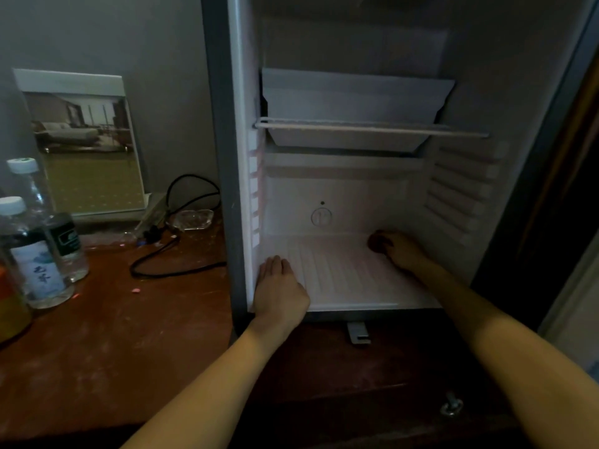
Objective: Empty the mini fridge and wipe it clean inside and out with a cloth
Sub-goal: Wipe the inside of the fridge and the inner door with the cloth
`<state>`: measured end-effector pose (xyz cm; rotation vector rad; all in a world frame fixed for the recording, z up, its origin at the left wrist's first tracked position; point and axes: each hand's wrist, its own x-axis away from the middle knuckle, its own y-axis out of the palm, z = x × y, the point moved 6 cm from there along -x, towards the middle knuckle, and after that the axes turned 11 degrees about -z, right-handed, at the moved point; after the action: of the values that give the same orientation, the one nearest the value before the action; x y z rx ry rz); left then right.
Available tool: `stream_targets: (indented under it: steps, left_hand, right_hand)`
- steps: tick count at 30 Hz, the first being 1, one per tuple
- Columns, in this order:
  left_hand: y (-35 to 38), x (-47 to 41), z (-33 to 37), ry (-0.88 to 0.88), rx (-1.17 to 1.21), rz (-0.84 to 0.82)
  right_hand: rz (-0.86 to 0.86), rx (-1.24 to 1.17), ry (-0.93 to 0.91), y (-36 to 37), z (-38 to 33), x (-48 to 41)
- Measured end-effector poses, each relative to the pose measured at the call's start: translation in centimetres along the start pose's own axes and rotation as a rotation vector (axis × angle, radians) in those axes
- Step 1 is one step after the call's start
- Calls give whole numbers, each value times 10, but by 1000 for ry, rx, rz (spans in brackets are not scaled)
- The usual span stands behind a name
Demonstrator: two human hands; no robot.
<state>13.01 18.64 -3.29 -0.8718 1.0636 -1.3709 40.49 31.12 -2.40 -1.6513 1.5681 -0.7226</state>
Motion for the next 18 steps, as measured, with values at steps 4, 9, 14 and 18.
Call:
stream_targets:
  steps: [4, 9, 14, 18]
  left_hand:
    - [-2, 1, 2, 1, -10, 10]
    - [-3, 2, 2, -3, -11, -10]
    - [-3, 3, 2, -12, -17, -14]
    - [-2, 4, 3, -15, -25, -9]
  right_hand:
    - [12, -24, 81, 2, -9, 16]
    - [0, 107, 50, 3, -17, 71]
    - [61, 210, -86, 13, -36, 138]
    - [-1, 237, -155, 14, -32, 149]
